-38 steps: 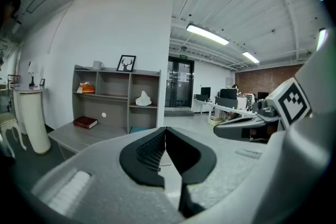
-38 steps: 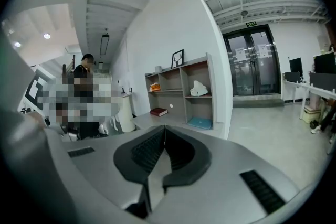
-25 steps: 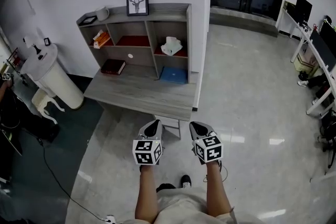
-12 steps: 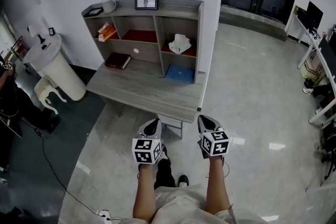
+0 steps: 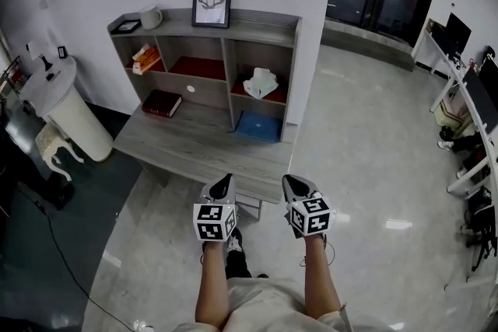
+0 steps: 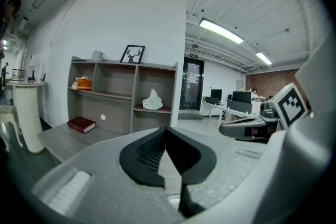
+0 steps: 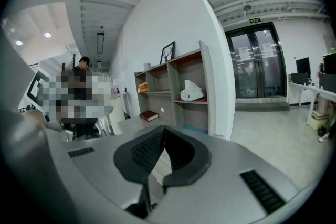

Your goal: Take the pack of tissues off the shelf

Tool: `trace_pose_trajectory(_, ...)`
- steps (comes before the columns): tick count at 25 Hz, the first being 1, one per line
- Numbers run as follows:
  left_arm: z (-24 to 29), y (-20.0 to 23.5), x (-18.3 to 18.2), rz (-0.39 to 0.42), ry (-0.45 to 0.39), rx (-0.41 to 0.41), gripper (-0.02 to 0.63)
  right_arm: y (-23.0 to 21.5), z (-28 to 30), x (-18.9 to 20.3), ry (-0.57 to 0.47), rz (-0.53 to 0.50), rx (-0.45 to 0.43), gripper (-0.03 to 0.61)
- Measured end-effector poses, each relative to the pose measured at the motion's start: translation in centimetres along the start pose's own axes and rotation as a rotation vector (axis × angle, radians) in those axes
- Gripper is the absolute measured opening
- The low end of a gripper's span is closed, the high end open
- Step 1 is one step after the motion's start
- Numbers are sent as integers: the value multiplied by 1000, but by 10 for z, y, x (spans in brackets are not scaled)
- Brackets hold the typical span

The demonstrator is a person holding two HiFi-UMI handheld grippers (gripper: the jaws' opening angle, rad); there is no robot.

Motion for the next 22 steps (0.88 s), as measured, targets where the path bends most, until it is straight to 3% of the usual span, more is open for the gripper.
trace_pose_trajectory(9, 60, 48, -24, 40, 12, -21, 9, -22, 73, -38, -26, 10, 20, 15)
trace_pose_trajectory(22, 152, 122, -69, 60, -11, 49, 9, -27, 180, -82, -76, 3, 26, 17)
Point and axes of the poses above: the fingertips, and each gripper's own axes: z forward along the fingers, y to its left, x out of its underside, the point moved 9 cm from there along -z, backward along the fingers, and after that the axes turned 1 degree about -y, right-handed, at the moved point
